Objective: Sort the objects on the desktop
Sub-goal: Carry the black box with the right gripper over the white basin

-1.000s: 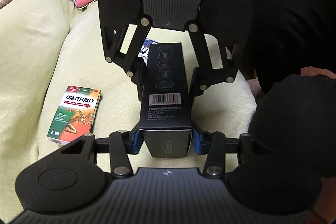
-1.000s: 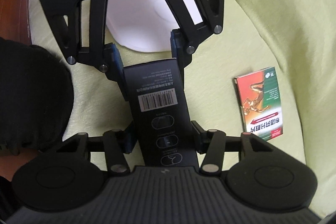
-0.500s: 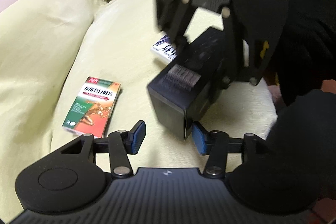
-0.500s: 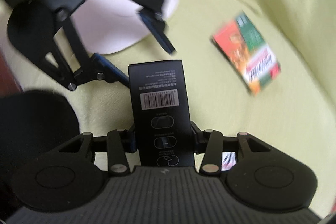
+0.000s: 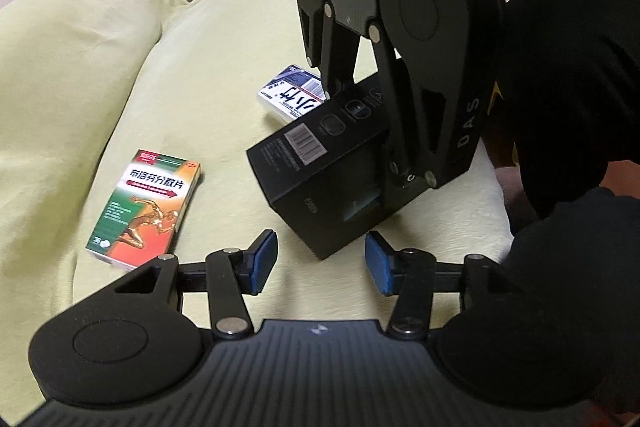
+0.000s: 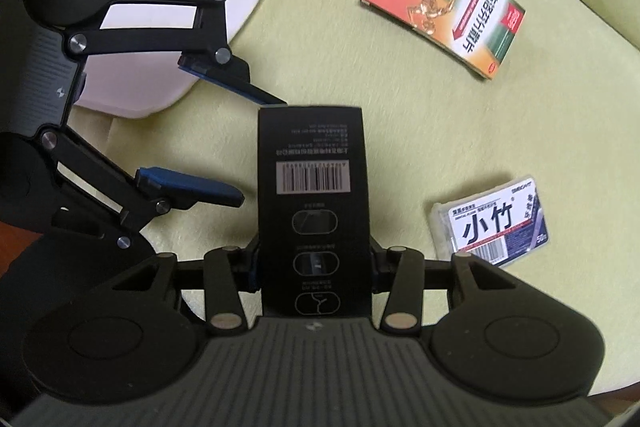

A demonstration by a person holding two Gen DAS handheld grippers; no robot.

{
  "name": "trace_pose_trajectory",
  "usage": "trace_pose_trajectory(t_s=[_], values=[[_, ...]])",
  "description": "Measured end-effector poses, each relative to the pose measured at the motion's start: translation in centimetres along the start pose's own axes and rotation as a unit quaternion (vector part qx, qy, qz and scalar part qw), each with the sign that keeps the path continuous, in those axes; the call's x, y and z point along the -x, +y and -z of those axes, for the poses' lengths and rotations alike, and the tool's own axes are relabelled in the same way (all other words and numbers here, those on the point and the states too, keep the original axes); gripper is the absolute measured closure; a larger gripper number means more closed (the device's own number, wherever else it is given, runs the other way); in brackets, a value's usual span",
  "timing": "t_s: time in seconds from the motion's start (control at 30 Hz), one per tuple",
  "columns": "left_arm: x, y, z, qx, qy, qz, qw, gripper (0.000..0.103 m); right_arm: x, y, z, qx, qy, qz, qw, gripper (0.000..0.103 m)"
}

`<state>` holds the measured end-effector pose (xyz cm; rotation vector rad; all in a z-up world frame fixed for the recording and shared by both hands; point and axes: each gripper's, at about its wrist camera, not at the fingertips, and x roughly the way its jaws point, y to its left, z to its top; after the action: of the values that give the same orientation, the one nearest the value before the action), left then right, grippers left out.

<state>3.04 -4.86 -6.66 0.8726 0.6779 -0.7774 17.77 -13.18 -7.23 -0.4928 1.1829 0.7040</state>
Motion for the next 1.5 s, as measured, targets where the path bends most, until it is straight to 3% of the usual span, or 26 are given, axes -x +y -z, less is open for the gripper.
trace_pose_trajectory(t_s=[0.23, 0.4, 0.8, 0.97, 1.23, 1.5], values=[[0.3, -0.3, -0.2, 0.001, 0.01, 0.003, 0.9999, 0.048, 0.5, -1.0, 0.5, -0.055, -0.032, -0.001, 0.998, 0.064], [0.3, -0.4, -1.1, 0.005, 0.007, -0.007, 0.9999, 0.048, 2.6, -2.3, 1.6, -0.123, -0.066, -0.007, 0.99, 0.064], [-0.7, -2.6, -7.8, -0.034, -0.021, 0.0, 0.9992, 0.048, 7.9, -4.9, 8.1, -0.247, -0.12, 0.004, 0.961, 0.064], [-1.0, -4.0, -11.2, -0.063, -0.035, 0.009, 0.9973, 0.048, 9.9, -6.3, 12.0, -0.299, -0.143, 0.014, 0.943, 0.064], [-2.5, -7.3, -16.9, -0.113, -0.051, 0.025, 0.992, 0.048, 12.4, -8.3, 19.0, -0.392, -0.183, 0.03, 0.901, 0.064], [-4.7, -12.1, -22.0, -0.174, -0.069, 0.062, 0.9804, 0.048, 14.7, -9.9, 26.4, -0.451, -0.195, 0.054, 0.869, 0.064]])
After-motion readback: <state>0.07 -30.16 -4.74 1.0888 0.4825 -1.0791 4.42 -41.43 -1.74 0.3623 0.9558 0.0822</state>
